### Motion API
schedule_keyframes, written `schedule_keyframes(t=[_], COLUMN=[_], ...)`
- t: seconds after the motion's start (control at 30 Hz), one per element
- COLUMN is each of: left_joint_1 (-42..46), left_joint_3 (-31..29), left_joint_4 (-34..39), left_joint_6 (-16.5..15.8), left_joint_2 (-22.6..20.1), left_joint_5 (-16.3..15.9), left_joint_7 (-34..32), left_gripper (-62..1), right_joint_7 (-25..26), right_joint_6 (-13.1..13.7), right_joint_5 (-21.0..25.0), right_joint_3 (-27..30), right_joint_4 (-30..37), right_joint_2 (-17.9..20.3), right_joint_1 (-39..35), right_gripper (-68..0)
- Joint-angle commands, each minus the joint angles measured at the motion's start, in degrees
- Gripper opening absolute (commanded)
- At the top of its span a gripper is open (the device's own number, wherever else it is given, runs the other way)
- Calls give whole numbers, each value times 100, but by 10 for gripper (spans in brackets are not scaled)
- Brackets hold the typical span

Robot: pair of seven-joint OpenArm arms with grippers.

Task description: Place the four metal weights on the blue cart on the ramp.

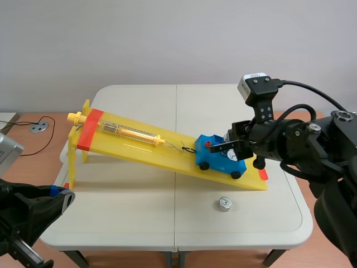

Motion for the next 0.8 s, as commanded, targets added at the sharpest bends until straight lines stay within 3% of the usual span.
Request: schedule_keyframes(t=[0.0, 0.1, 0.77], left_joint_1=[-50, -50, -50], left_joint_3=[-94, -94, -94], left_joint_4=[361, 361, 361], left_joint_6=[-103, -103, -103], left_joint_2=[28, 28, 28], left_joint_5=[-424, -424, -424], left_joint_7=[-553, -553, -553], left_gripper=[-558, -558, -558], right_joint_7=[1010, 1032, 1161], right_joint_6=[-232, -369, -365], right_joint_5=[90, 28, -48], right_joint_3=[-24, -57, -142], right_joint_4=[461, 380, -267], right_joint_2=[46, 46, -142], right_joint_1=[651, 702, 1108], right_gripper=[-669, -669, -669])
